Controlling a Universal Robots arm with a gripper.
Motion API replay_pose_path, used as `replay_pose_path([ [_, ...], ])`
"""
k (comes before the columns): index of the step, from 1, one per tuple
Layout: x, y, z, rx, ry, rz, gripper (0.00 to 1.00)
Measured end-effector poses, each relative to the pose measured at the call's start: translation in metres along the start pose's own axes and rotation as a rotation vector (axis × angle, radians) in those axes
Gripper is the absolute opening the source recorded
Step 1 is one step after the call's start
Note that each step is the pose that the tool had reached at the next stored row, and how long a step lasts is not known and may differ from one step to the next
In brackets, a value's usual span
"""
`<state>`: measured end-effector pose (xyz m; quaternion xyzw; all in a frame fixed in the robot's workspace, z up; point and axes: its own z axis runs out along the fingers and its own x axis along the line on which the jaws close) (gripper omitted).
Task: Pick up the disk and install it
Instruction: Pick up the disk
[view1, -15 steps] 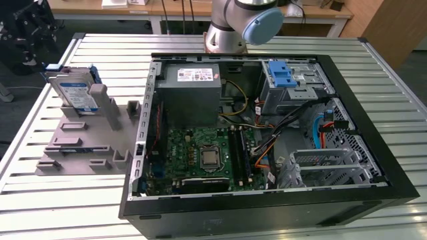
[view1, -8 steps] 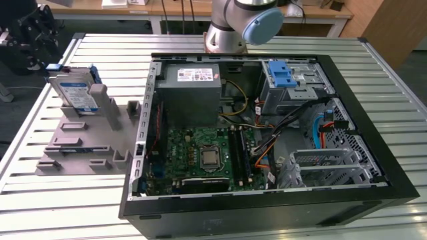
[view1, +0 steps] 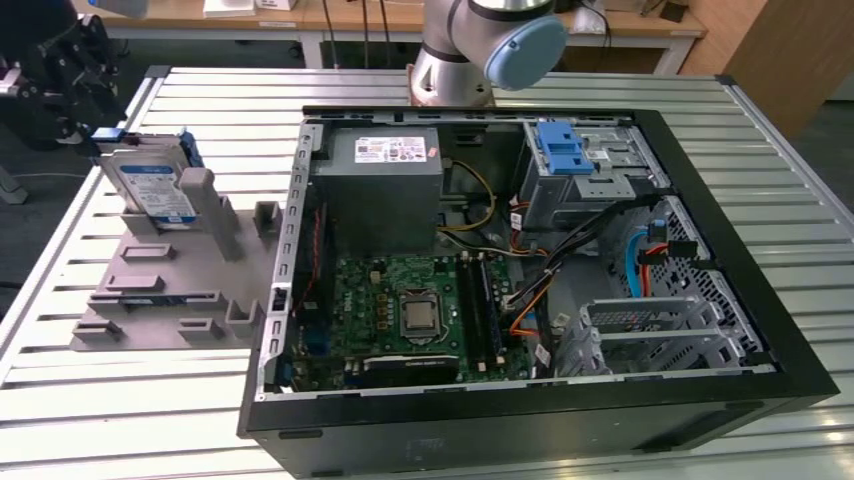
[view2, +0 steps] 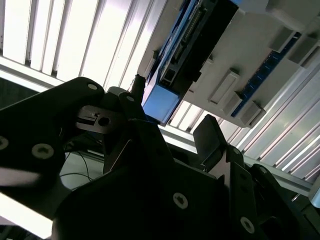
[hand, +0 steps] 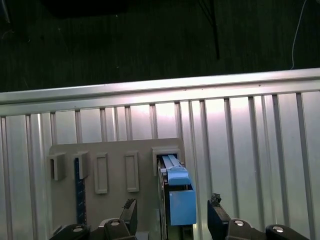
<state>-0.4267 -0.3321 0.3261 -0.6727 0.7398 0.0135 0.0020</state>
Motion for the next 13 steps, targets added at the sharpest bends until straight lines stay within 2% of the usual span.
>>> replay_pose_path([
  [3,0.0001,0.0003,0.0032,-0.0003,0.0002,0.000,0.66],
  [13,-0.0029,0.0029,0.0199,0.0008,0.0001,0.000,0.66],
])
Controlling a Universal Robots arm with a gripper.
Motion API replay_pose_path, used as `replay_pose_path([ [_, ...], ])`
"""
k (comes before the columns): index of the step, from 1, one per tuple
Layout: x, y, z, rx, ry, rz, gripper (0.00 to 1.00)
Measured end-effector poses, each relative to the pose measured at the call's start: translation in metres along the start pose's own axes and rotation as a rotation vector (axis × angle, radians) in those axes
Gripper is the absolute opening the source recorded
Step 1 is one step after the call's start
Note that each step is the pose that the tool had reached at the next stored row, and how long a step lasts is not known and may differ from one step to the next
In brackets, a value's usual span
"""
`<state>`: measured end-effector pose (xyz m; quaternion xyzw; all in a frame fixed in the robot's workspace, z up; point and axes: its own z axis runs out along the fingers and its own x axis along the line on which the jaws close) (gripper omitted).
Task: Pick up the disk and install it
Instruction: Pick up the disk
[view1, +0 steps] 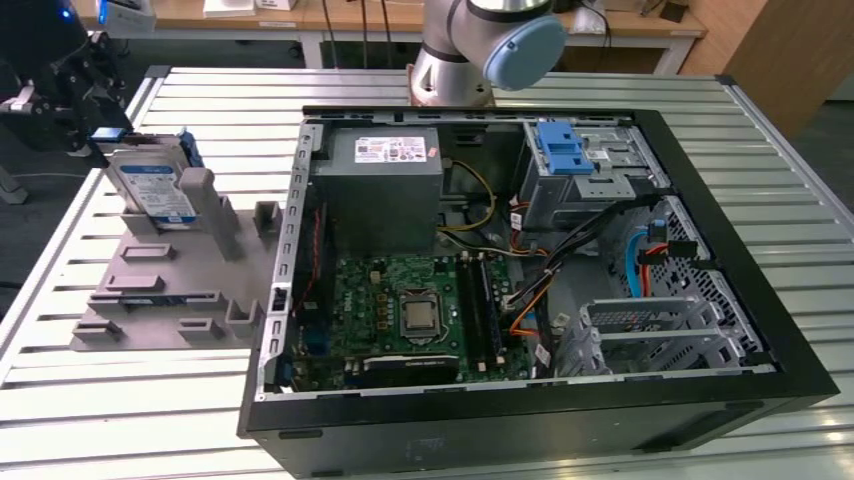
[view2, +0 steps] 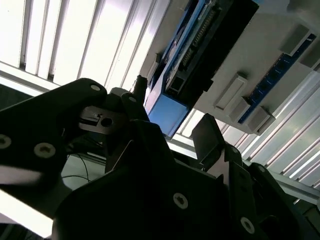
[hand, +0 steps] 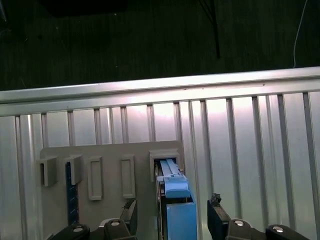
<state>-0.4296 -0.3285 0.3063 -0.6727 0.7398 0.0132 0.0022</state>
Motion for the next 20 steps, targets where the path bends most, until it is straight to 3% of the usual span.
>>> replay_pose_path([
  [2,-0.0003,0.0002,0.0022,0.0000,0.0000,0.000,0.65],
  [3,-0.0005,0.0003,0.0030,0.0000,0.0000,0.000,0.58],
  [9,-0.0009,0.0004,0.0067,0.0001,0.0000,0.000,0.56],
  [10,-0.0009,0.0004,0.0071,0.0000,0.0000,0.000,0.50],
  [20,-0.0008,0.0003,0.0140,-0.0002,0.0001,0.000,0.50],
])
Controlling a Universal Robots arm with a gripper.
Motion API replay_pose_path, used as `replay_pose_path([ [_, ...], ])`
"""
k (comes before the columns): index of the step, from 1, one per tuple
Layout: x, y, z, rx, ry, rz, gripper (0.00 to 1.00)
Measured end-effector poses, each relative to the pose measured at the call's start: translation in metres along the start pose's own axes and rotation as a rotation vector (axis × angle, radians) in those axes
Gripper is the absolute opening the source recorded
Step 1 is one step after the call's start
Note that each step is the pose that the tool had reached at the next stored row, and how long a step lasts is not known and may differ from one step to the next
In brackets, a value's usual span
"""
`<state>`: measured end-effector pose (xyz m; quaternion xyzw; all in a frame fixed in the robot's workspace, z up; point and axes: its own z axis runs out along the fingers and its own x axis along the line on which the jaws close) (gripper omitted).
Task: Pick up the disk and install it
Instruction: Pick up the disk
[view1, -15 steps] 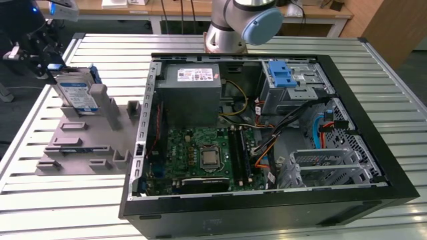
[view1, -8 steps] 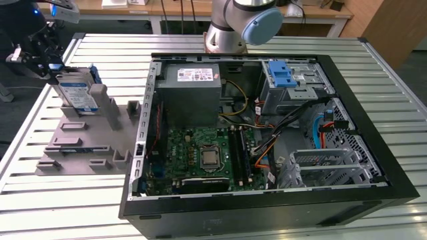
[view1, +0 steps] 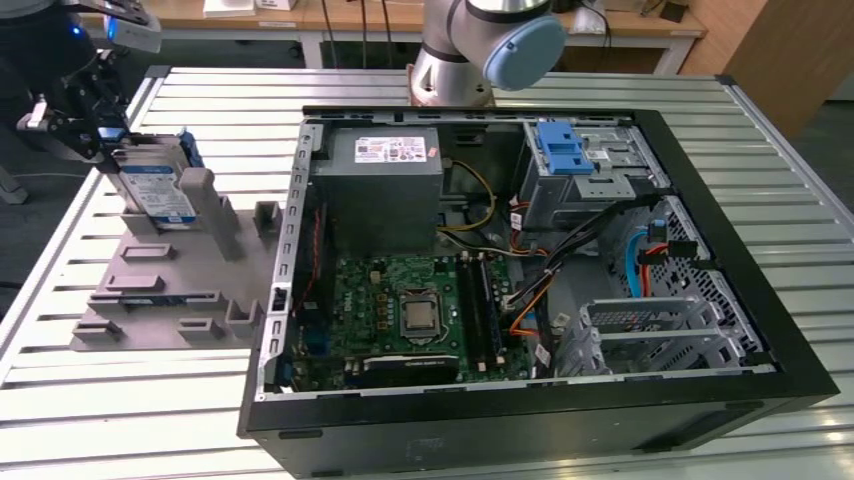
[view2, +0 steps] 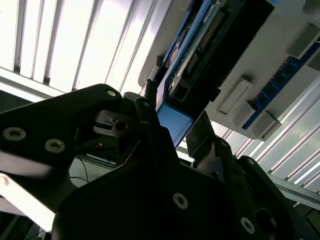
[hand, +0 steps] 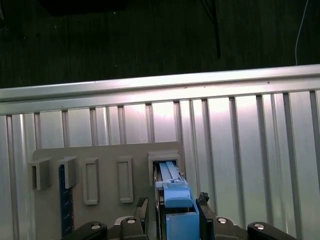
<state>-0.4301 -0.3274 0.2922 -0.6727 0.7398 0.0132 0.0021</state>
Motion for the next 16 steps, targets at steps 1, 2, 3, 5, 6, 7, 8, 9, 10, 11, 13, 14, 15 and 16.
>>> replay_pose_path([
  [1,0.0000,0.0000,0.0002,-0.0001,0.0001,0.000,0.50],
  [2,0.0000,0.0000,0.0003,-0.0001,0.0001,0.000,0.50],
  [3,0.0000,0.0000,0.0006,0.0002,-0.0001,0.000,0.50],
  [5,0.0000,-0.0001,0.0015,0.0005,-0.0003,0.000,0.50],
  [6,0.0000,0.0000,0.0019,0.0004,-0.0003,0.001,0.50],
  [7,0.0000,0.0000,0.0023,0.0003,-0.0003,0.001,0.50],
  [8,0.0000,0.0000,0.0029,0.0003,-0.0004,0.001,0.50],
  [9,0.0001,0.0000,0.0033,0.0002,-0.0003,0.001,0.50],
  [10,0.0001,0.0000,0.0034,-0.0001,-0.0002,0.001,0.50],
  [11,0.0001,0.0000,0.0034,-0.0002,-0.0002,0.001,0.50],
  [13,0.0001,-0.0001,0.0037,0.0001,-0.0003,0.001,0.50],
  [14,0.0001,-0.0001,0.0039,0.0001,-0.0003,0.001,0.50],
  [15,0.0001,-0.0001,0.0043,0.0003,-0.0004,0.001,0.50],
  [16,0.0001,-0.0001,0.0044,0.0002,-0.0003,0.001,0.50],
])
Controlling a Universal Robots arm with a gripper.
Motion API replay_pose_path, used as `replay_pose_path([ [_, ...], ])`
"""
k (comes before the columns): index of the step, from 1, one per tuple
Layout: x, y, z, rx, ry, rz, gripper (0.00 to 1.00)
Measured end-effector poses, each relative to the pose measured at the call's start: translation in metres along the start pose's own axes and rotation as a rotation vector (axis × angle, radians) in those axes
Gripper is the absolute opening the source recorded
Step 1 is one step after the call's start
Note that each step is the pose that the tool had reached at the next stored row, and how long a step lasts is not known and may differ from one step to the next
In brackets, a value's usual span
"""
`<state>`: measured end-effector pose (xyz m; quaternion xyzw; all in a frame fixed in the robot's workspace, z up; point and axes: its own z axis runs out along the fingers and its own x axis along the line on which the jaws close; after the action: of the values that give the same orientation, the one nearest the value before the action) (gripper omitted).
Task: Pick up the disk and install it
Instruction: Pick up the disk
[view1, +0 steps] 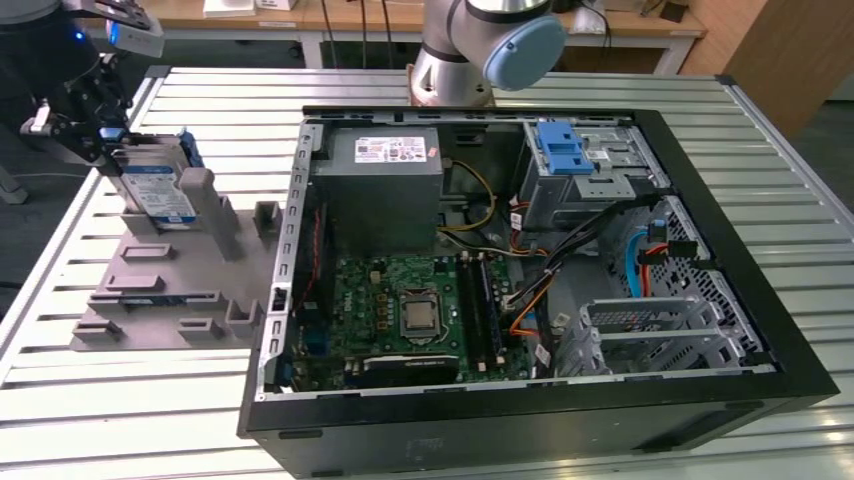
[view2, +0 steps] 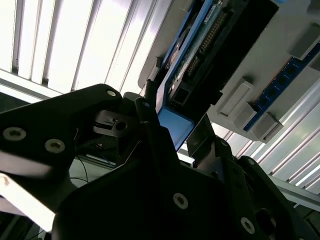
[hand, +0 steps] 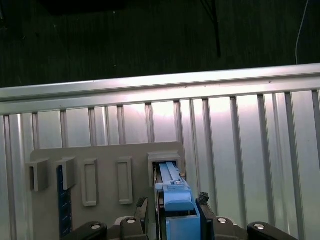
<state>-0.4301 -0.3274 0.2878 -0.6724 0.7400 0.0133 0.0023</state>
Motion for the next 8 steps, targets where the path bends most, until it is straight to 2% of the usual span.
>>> replay_pose_path([
  [6,0.0000,0.0000,0.0001,-0.0001,0.0001,0.000,0.48],
  [7,0.0000,0.0000,0.0001,-0.0002,0.0001,0.000,0.42],
  [8,0.0000,0.0000,0.0001,-0.0002,0.0001,0.000,0.42],
])
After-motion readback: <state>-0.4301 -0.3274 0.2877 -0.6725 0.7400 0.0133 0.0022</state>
